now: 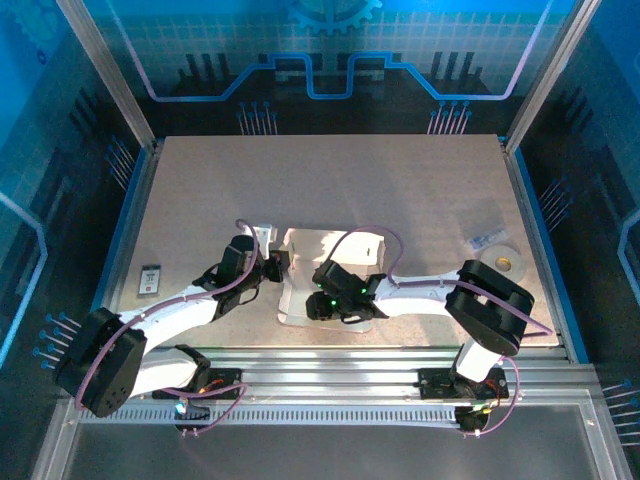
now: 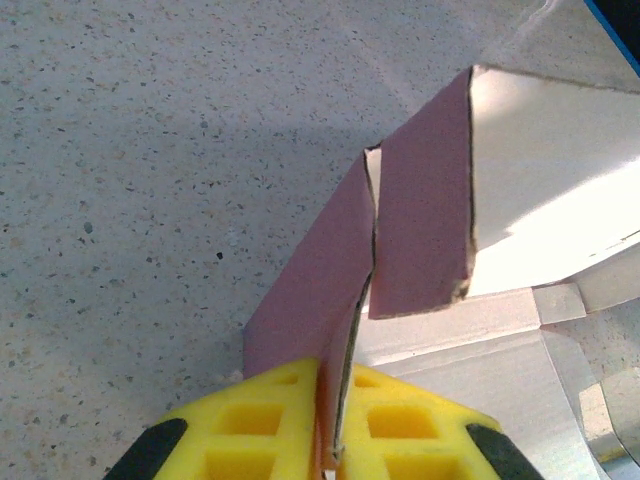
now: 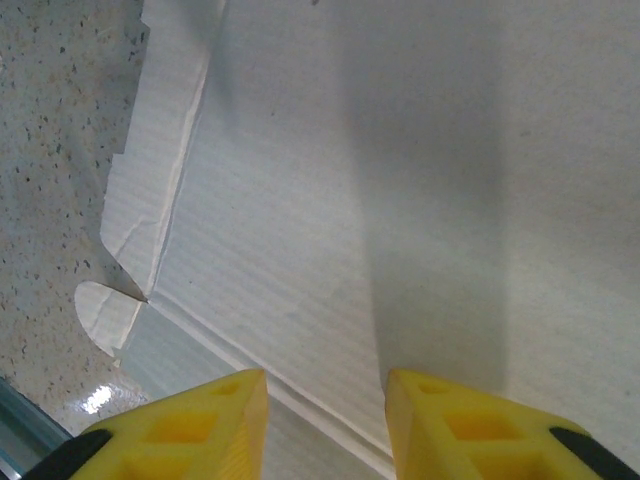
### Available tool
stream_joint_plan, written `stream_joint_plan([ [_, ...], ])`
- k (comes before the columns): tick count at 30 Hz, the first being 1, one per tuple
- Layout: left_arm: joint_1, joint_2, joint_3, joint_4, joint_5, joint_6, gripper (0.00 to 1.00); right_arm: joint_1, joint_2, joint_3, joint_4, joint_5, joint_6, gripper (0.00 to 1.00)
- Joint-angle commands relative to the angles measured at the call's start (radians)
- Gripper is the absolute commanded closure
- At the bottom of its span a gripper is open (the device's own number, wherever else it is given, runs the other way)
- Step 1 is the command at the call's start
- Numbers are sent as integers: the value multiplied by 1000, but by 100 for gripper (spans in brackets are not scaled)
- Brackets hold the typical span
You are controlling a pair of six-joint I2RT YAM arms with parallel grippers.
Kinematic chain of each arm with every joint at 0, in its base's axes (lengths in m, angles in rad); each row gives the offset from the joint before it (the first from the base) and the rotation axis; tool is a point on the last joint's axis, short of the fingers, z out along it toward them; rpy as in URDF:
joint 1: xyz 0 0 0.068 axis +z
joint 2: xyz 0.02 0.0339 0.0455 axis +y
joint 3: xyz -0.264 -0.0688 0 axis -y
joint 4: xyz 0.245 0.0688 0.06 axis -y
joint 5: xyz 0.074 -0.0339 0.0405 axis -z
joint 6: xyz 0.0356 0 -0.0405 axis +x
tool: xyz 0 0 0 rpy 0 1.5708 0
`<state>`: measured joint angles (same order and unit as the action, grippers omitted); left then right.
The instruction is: Fold the paper box
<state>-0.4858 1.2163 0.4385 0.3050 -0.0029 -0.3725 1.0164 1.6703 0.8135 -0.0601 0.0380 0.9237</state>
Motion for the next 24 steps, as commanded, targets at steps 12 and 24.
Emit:
stream_joint_plan([
  [12, -13, 2, -24, -40, -2, -16, 87, 13, -152, 137, -199, 43, -233, 55],
  [24, -56, 3, 13, -77, -48, -8, 87, -112, -281, 333, -357, -32, -391, 55],
])
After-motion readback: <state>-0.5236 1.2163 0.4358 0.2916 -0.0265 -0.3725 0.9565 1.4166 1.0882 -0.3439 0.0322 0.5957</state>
